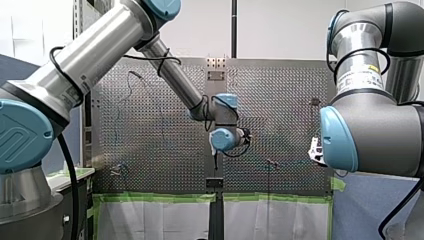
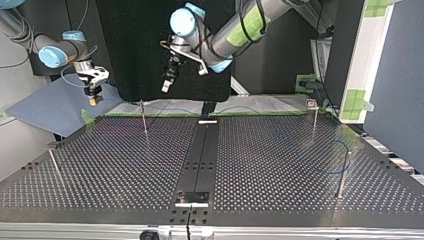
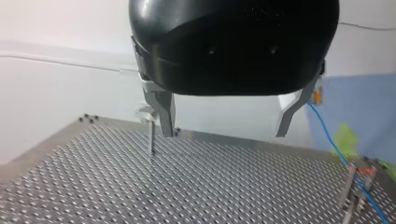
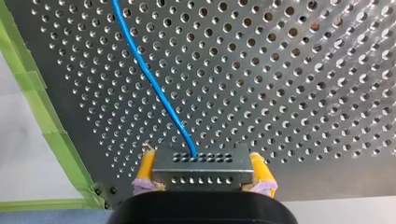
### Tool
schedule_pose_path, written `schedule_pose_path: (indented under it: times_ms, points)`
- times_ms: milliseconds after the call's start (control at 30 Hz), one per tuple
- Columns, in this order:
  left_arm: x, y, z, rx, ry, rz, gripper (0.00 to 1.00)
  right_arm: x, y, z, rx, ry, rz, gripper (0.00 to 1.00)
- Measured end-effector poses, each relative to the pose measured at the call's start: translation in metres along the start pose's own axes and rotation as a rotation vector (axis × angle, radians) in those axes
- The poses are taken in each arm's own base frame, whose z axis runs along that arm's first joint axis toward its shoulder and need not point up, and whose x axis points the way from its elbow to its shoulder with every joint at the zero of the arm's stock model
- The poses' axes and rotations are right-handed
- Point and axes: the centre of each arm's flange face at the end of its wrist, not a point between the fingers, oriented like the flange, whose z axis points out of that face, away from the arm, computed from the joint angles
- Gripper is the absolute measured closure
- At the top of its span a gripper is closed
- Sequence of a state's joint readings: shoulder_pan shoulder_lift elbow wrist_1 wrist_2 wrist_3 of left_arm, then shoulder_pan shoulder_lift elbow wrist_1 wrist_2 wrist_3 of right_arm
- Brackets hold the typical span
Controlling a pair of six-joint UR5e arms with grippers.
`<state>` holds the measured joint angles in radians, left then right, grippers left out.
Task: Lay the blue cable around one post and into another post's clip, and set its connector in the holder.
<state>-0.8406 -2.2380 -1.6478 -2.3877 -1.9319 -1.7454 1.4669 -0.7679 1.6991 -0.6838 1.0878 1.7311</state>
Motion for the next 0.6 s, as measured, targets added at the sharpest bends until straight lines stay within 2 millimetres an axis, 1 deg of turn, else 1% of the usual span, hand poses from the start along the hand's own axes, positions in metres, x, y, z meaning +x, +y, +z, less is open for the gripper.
schedule_pose_path:
  times_ms: [167, 300, 433, 600]
  points:
    - [-0.017, -0.002, -0.01, 0.051, -0.034, -0.058, 0.0, -0.001, -0.002, 0.0, 0.003, -0.002, -0.001, 1.0]
    - [-0.029, 0.002, -0.019, 0.053, -0.052, -0.064, 0.0, -0.001, -0.003, 0.001, 0.004, -0.002, -0.001, 1.0]
    - [-0.04, 0.01, -0.027, 0.023, -0.076, -0.044, 0.0, -0.001, -0.003, 0.001, 0.005, -0.001, 0.0, 1.0]
    - [-0.058, 0.027, -0.034, -0.036, -0.125, -0.023, 0.0, -0.001, -0.003, 0.001, 0.005, -0.002, 0.0, 1.0]
